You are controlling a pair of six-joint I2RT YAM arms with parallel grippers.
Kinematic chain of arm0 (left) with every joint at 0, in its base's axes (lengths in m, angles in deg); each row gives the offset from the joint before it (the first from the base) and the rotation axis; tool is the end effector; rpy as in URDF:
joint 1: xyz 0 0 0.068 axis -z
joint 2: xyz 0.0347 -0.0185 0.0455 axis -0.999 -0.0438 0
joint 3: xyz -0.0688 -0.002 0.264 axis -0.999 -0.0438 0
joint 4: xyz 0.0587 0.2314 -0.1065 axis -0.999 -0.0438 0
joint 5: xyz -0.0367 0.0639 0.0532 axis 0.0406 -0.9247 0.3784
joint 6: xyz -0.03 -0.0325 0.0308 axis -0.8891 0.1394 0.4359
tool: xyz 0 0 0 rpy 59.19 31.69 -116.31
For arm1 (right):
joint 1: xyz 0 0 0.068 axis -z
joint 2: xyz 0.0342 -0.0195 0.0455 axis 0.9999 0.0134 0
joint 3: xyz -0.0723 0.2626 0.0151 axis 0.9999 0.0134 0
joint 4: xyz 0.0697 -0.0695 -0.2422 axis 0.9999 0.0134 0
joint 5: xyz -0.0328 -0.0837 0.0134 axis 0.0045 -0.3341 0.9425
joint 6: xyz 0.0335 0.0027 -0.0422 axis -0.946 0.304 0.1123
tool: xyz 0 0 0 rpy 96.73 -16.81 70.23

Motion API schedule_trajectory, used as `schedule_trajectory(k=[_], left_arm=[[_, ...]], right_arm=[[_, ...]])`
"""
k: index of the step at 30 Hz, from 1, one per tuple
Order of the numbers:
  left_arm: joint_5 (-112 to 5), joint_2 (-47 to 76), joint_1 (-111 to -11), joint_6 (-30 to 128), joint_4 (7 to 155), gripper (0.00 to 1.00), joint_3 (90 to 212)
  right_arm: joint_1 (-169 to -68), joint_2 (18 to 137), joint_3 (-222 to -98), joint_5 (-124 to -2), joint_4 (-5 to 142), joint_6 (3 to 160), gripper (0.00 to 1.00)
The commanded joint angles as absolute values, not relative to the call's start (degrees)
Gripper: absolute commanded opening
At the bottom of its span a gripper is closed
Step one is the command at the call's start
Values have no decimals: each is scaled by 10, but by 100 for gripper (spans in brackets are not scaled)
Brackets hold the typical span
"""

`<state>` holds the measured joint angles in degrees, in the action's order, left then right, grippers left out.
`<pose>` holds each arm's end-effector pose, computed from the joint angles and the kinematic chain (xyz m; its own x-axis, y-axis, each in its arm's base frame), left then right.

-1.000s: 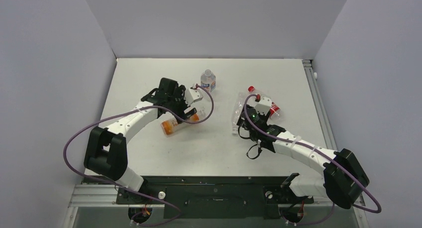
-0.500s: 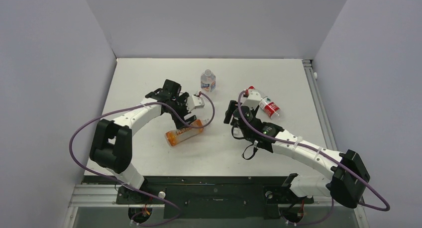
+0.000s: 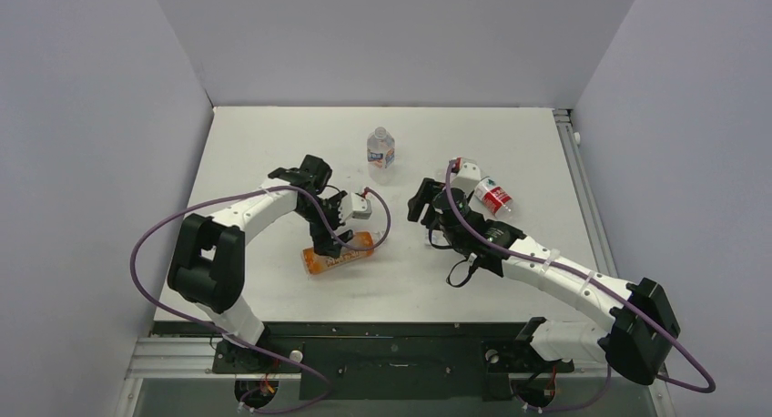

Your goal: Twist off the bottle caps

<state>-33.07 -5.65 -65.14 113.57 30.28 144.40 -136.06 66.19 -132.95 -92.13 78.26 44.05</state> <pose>0.2779 -0.1329 0.2025 -0.2103 0.8429 -0.4953 0.9773 0.1682 -0.1288 0.1940 0.1874 0.2746 -0.5738 0.3383 -0.7459 -0.0820 0.8825 0.4632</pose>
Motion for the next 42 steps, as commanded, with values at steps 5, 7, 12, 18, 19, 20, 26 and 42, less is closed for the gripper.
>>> schedule_trajectory(k=[5, 7, 12, 18, 19, 20, 26, 42], left_arm=[[-328, -47, -644, 1157, 321, 73, 1410], [-333, -36, -638, 1150, 339, 70, 1391], [-354, -14, -627, 1122, 388, 60, 1339], [-364, 38, -646, 1033, 433, 18, 1363], [-360, 52, -651, 1021, 432, 17, 1374], [-347, 68, -659, 997, 428, 16, 1399], [-236, 151, -679, 896, 448, 17, 1477], [-114, 277, -660, 720, 636, 21, 1390]], right_arm=[[-1340, 644, -1326, -886, 742, 418, 63], [-1335, 646, -1324, -873, 734, 411, 63], [-1326, 654, -1314, -835, 705, 379, 64], [-1330, 674, -1351, -813, 710, 366, 69], [-1331, 676, -1361, -814, 715, 369, 71], [-1333, 677, -1382, -815, 723, 370, 74], [-1350, 678, -1458, -824, 721, 388, 80], [-1396, 718, -1563, -819, 654, 439, 81]])
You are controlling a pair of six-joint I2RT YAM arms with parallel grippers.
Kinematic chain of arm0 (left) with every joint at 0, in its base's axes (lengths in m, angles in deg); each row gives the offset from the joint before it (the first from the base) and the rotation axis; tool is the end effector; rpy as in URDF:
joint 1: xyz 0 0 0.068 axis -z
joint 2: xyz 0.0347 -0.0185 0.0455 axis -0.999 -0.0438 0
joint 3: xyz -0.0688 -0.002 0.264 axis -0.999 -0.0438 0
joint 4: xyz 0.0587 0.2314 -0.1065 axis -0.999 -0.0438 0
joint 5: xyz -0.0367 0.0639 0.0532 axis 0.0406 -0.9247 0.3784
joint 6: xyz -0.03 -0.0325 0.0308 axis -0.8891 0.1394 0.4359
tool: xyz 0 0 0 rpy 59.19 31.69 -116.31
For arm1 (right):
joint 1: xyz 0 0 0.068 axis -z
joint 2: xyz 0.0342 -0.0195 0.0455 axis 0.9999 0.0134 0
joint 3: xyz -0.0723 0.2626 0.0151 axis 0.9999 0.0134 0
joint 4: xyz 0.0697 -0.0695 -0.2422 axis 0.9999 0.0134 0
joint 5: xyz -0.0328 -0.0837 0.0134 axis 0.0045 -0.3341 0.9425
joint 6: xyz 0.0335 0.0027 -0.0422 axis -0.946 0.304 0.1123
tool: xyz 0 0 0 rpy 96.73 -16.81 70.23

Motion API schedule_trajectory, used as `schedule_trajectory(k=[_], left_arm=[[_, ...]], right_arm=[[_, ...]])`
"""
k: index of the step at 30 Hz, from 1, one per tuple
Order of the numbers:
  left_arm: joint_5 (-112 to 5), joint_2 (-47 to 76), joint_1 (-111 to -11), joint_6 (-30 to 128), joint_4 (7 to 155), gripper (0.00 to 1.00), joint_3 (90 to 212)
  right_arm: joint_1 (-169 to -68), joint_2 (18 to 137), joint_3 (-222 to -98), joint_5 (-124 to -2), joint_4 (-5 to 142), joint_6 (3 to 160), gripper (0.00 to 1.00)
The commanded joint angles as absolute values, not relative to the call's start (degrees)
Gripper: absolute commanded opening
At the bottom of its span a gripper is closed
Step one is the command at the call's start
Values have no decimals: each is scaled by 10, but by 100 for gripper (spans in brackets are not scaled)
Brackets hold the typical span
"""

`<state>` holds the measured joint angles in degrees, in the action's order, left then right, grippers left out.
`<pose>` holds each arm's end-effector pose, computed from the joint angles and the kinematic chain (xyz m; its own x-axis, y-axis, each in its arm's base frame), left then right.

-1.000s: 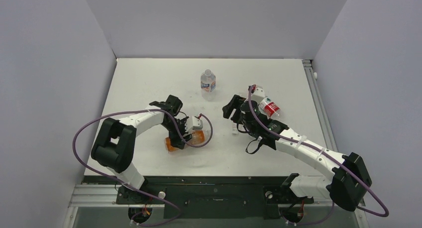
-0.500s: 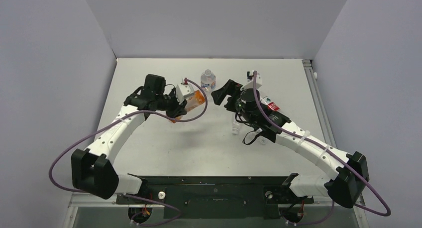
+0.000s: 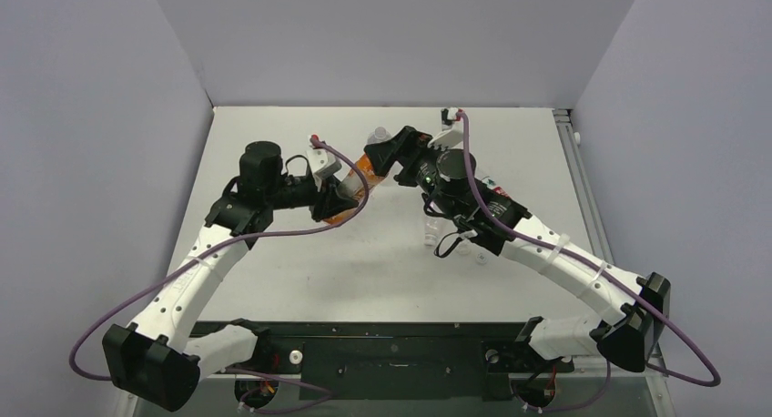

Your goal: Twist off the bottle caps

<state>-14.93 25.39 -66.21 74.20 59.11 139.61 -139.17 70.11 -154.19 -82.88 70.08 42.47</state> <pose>0.2181 -0.1129 0.3558 -0.1580 0.2340 -0.9593 0.9352 0.3473 -0.0693 0.1996 0.2253 0.4010 -0.4806 0.5194 -0.7066 -0.3783 0.6042 0.7013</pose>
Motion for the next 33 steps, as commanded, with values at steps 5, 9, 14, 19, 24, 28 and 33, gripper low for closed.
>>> schedule_trajectory(k=[5, 9, 14, 19, 24, 28, 33], left_arm=[[-118, 285, -660, 706, 655, 21, 1385], [-138, 290, -660, 691, 657, 59, 1379], [-170, 318, -667, 697, 609, 97, 1376], [-191, 369, -695, 735, 517, 97, 1363], [-265, 444, -718, 748, 457, 97, 1348], [-308, 486, -721, 774, 415, 97, 1340], [-316, 523, -724, 783, 390, 96, 1329]], right_arm=[[-1398, 739, -1579, -808, 662, 436, 64], [-1398, 743, -1585, -812, 672, 452, 30], [-1409, 755, -1605, -847, 695, 550, 16], [-1420, 804, -1638, -866, 677, 639, 12], [-1438, 902, -1695, -873, 649, 753, 10], [-1452, 964, -1718, -885, 595, 809, 8], [-1458, 1025, -1735, -910, 519, 851, 6]])
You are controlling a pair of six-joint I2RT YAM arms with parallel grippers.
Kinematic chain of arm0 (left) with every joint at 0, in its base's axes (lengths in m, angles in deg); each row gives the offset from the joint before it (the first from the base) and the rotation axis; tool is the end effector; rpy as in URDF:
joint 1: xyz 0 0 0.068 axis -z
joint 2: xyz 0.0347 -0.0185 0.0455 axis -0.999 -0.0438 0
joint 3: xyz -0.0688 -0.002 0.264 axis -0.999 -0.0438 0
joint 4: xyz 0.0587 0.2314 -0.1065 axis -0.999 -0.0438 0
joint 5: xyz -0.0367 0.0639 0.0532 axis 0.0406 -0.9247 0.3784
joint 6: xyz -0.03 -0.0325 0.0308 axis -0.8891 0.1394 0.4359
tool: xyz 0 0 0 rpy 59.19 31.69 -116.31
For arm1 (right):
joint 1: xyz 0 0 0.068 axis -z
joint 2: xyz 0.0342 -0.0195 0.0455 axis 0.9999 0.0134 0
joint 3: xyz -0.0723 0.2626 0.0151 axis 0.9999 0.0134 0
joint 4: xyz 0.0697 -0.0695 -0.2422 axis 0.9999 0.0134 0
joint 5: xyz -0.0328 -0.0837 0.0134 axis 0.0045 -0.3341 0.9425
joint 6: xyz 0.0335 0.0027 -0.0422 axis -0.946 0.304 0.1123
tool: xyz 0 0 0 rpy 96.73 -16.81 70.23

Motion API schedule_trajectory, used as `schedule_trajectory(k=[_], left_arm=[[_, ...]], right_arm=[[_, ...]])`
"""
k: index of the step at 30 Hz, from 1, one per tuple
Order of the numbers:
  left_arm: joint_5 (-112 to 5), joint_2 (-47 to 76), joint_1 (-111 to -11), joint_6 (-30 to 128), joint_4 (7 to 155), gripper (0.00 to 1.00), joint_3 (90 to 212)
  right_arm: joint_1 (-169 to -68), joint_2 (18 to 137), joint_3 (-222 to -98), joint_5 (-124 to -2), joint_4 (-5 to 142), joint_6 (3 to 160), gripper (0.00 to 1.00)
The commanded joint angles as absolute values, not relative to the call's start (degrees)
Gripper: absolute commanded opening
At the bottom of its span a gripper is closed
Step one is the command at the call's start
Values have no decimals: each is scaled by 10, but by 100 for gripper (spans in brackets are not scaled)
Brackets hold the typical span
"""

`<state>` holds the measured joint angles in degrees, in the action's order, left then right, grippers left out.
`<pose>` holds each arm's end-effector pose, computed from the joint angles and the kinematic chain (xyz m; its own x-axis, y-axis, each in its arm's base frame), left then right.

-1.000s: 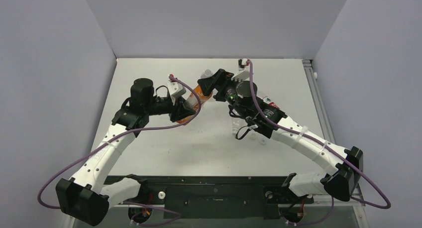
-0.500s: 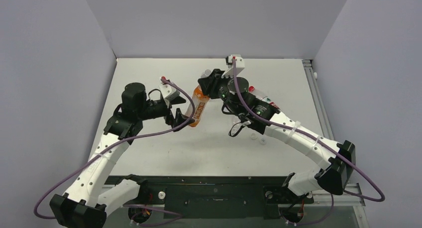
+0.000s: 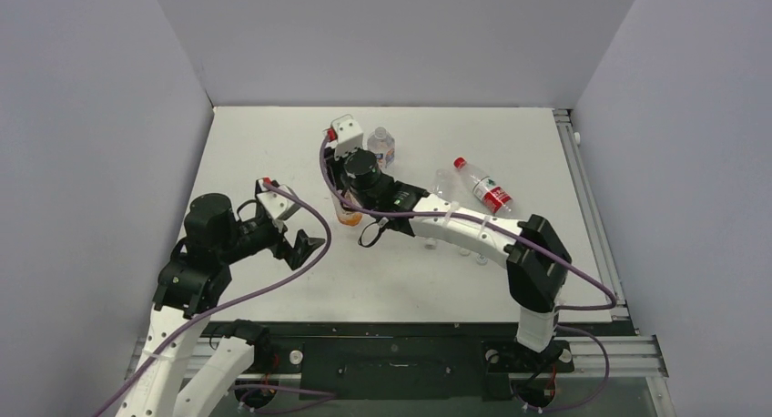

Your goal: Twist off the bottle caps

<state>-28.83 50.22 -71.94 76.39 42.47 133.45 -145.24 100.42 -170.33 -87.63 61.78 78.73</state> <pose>0.1241 -0.0548 0.3643 -0.1471 0.2780 -0.9492 0.7832 0.6189 0.0598 0.2548 0.3589 0.3315 -0.2151 -0.0305 -0.9761 -0.6015 0.7915 0.1078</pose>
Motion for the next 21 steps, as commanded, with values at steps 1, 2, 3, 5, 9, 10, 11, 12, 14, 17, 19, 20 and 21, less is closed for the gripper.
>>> schedule_trajectory(k=[1, 2, 3, 5, 9, 10, 11, 12, 14, 17, 19, 20, 21], left_arm=[[-321, 525, -724, 782, 391, 96, 1325], [-325, 528, -723, 779, 394, 96, 1323], [-331, 529, -724, 777, 396, 97, 1321], [-338, 531, -724, 776, 398, 97, 1321], [-347, 524, -725, 778, 401, 97, 1329], [-345, 521, -725, 780, 398, 96, 1333], [-344, 520, -725, 784, 393, 96, 1335], [-341, 516, -725, 786, 392, 97, 1339], [-339, 514, -725, 790, 390, 97, 1341], [-336, 512, -726, 791, 397, 97, 1340], [-333, 511, -726, 792, 401, 97, 1337], [-333, 511, -726, 792, 402, 96, 1335], [-333, 511, -726, 792, 403, 96, 1334]], right_arm=[[-1459, 1040, -1735, -917, 494, 861, 6], [-1458, 1055, -1735, -920, 482, 868, 6], [-1458, 1063, -1736, -928, 460, 872, 6], [-1458, 1088, -1738, -942, 427, 879, 6], [-1453, 1132, -1751, -969, 383, 897, 5], [-1450, 1144, -1762, -971, 383, 891, 5], [-1445, 1149, -1764, -974, 382, 888, 5], [-1443, 1156, -1768, -974, 381, 877, 5], [-1435, 1162, -1768, -971, 379, 857, 5], [-1431, 1164, -1758, -973, 370, 846, 7], [-1431, 1164, -1747, -974, 364, 842, 10], [-1432, 1164, -1740, -975, 360, 840, 10], [-1432, 1164, -1736, -976, 360, 836, 13]])
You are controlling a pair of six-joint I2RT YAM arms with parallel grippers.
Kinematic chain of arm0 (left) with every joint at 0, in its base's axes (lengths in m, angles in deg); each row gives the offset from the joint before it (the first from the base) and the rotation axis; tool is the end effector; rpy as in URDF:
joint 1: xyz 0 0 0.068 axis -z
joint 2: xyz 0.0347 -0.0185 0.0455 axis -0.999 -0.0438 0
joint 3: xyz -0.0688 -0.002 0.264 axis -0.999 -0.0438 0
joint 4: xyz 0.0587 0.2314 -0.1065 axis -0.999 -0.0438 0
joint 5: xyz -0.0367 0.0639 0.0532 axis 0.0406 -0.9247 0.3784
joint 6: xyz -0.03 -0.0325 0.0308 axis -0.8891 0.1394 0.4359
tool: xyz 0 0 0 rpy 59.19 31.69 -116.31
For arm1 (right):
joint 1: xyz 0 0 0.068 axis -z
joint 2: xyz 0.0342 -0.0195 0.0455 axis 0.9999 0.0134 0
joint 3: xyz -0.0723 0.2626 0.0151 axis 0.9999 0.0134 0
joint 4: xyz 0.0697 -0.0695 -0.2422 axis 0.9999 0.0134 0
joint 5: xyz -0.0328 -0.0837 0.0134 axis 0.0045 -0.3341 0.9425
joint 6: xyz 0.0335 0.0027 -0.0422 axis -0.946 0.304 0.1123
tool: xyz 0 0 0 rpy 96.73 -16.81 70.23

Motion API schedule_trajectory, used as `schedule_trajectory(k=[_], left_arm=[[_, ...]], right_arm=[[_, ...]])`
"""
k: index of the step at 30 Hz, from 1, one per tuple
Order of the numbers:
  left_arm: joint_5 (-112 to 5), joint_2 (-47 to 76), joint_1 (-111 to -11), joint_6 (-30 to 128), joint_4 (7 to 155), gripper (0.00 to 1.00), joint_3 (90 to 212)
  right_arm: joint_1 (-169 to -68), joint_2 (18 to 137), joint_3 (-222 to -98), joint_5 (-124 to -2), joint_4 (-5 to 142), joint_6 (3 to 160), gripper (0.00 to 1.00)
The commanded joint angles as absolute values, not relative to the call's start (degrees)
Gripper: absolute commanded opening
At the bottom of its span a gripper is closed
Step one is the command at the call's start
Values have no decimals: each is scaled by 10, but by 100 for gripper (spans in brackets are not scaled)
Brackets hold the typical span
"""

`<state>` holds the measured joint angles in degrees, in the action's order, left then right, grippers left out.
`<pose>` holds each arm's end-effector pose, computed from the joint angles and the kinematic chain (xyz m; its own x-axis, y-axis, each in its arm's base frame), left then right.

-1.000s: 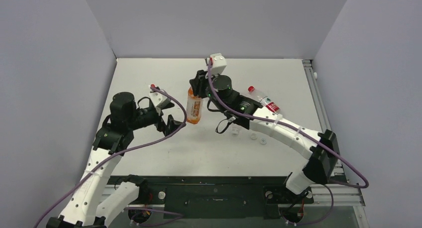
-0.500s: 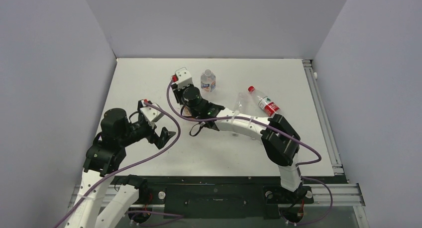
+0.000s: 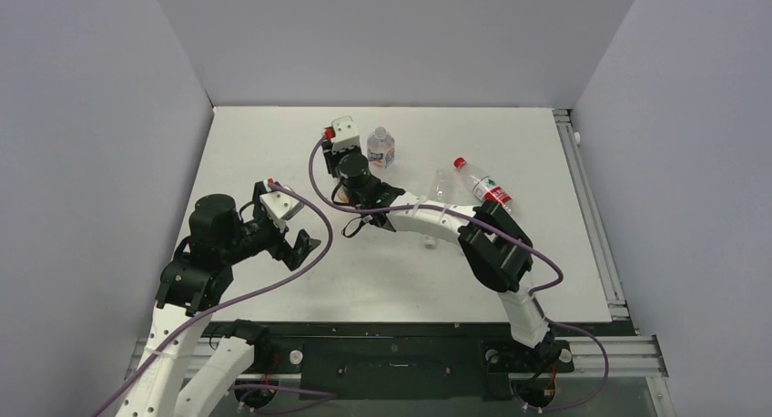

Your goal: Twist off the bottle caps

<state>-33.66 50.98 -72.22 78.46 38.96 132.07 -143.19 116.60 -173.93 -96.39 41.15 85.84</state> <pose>0.1226 -0.0510 0.3516 -0.2014 0.3354 -0.9203 0.7409 0.6667 0.0809 0.3063 0.3944 0.2647 -0.0557 -0.0068 -0.9984 -0.4670 0.8840 0.0200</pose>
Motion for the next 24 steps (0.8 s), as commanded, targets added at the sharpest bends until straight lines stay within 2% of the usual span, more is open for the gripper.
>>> schedule_trajectory(k=[1, 7, 16, 19, 24], left_arm=[[-332, 510, -726, 792, 404, 96, 1334], [-327, 512, -726, 799, 406, 97, 1336], [-320, 510, -727, 793, 414, 97, 1339], [-317, 509, -727, 790, 415, 97, 1340], [-313, 507, -727, 787, 416, 97, 1345]], right_arm=[[-1432, 1164, -1730, -976, 358, 835, 15], [-1436, 1151, -1696, -981, 343, 834, 41], [-1440, 1139, -1687, -989, 358, 837, 62], [-1439, 1129, -1688, -988, 364, 835, 74], [-1439, 1110, -1683, -984, 376, 831, 79]])
